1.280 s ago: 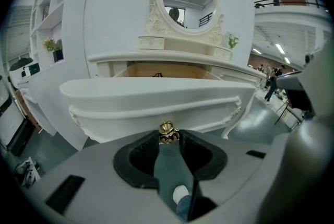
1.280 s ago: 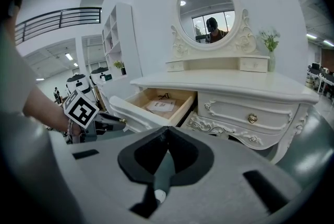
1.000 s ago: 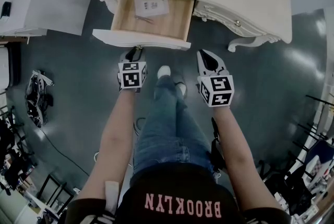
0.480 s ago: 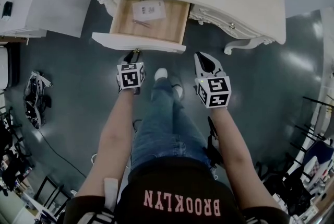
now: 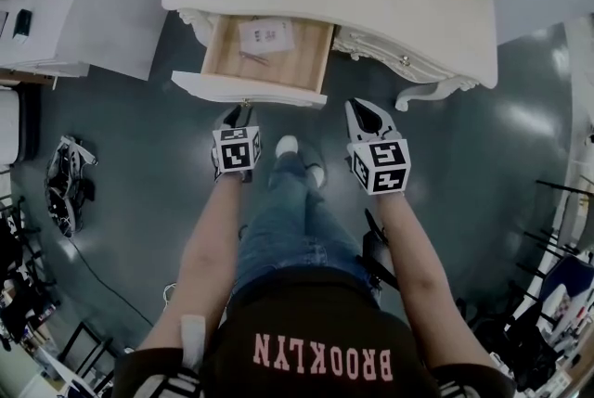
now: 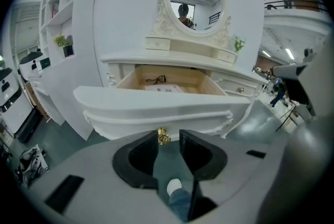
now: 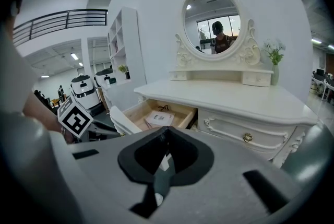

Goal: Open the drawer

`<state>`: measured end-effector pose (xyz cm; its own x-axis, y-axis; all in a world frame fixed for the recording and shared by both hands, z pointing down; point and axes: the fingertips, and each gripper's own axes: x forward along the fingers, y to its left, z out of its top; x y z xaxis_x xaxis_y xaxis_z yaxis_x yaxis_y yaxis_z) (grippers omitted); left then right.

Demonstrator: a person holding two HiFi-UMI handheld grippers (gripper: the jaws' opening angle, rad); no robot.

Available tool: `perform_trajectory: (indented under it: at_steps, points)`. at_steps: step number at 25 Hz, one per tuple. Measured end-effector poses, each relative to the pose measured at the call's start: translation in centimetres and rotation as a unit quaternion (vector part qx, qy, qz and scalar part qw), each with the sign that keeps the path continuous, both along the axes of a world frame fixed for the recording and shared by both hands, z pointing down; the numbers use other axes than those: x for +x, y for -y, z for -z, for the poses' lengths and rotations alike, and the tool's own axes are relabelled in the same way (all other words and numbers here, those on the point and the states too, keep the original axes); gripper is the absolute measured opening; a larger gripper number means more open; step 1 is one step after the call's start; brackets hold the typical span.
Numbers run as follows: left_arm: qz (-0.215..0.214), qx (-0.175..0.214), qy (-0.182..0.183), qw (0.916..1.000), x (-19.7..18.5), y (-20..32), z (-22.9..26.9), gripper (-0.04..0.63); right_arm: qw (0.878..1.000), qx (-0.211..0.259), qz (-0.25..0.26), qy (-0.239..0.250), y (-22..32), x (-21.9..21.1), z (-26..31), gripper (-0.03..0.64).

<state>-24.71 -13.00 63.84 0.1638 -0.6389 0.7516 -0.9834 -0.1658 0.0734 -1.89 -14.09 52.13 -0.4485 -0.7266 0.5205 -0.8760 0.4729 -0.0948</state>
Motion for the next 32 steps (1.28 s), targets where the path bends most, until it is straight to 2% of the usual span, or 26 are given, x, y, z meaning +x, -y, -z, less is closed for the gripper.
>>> perform_trajectory:
  at_steps: [6, 10, 20, 27, 32]
  points:
    - [0.006, 0.04, -0.014, 0.9991, 0.5, 1.4, 4.0, 0.117, 1.0, 0.014, -0.005, 0.006, 1.2, 0.2, 2.2, -0.003]
    - [-0.014, 0.065, -0.013, 0.9977, 1.3, 2.9, 6.6, 0.117, 1.0, 0.029, -0.002, 0.005, 2.4, 0.2, 4.1, -0.004]
    - [-0.021, 0.134, -0.031, 0.9902, 2.7, 7.0, 13.2, 0.112, 0.997, 0.075, -0.008, 0.012, 5.6, 0.2, 9.3, -0.003]
    - [-0.028, 0.206, -0.058, 0.9765, 3.8, 9.7, 19.4, 0.081, 0.994, 0.107, -0.014, 0.03, 6.5, 0.0, 12.8, -0.003]
    - [-0.037, 0.261, -0.078, 0.9615, 4.6, 11.5, 24.5, 0.057, 0.988, 0.148, -0.011, 0.033, 7.3, -0.4, 16.5, -0.003]
